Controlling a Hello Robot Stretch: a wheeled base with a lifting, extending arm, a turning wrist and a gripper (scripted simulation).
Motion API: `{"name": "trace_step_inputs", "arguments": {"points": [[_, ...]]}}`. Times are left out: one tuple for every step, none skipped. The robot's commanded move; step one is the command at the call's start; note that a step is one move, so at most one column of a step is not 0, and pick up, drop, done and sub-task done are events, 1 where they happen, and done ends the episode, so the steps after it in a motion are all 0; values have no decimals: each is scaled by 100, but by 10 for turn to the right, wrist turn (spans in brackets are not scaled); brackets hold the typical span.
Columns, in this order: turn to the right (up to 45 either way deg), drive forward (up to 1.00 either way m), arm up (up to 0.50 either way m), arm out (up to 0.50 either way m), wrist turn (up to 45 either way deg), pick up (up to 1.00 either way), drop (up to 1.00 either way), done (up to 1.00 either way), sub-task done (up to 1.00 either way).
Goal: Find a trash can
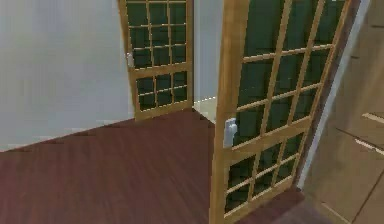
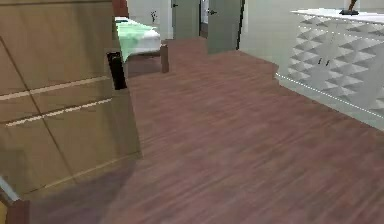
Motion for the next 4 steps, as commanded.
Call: {"name": "trace_step_inputs", "arguments": {"points": [[450, 0, 0, 0, 0, 0, 0, 0, 0], [60, 0, 0, 0, 0, 0, 0, 0, 0], [0, 10, 0, 0, 0, 0, 0, 0, 0], [-450, 0, 0, 0, 0, 0, 0, 0, 0]]}}
